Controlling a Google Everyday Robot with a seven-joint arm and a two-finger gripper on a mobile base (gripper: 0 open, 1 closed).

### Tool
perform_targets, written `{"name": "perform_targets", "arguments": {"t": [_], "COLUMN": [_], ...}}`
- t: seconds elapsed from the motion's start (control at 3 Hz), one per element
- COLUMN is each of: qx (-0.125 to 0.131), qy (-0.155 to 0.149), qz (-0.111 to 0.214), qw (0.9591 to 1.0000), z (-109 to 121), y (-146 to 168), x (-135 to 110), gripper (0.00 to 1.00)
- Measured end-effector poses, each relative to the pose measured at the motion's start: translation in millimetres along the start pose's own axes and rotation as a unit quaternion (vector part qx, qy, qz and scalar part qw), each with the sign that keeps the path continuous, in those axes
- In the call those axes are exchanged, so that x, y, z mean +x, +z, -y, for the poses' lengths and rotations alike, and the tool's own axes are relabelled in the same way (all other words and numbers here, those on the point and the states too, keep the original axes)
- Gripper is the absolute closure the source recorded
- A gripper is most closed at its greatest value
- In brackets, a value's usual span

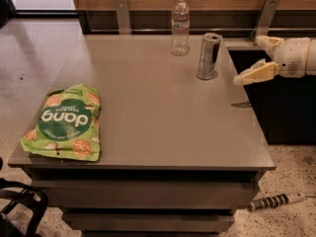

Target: Move redbull can near green rice chip bag

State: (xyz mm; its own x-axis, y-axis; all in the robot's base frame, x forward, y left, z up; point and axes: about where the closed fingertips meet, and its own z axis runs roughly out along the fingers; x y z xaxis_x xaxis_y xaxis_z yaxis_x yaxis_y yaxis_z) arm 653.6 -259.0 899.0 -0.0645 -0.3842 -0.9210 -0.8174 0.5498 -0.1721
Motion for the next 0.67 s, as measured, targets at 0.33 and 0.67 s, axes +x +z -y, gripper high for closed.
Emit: {"name": "perform_targets", "arguments": {"t": [0.33,0.67], "qx": [0.000,-0.005], "qy": [-0.003,-0.004], "qz": [0.040,0.066], "qw": [0.9992,0.9978], "z": [7,12], "y": [11,24], "x": [-8,-14], "gripper": [0.00,0.00]}}
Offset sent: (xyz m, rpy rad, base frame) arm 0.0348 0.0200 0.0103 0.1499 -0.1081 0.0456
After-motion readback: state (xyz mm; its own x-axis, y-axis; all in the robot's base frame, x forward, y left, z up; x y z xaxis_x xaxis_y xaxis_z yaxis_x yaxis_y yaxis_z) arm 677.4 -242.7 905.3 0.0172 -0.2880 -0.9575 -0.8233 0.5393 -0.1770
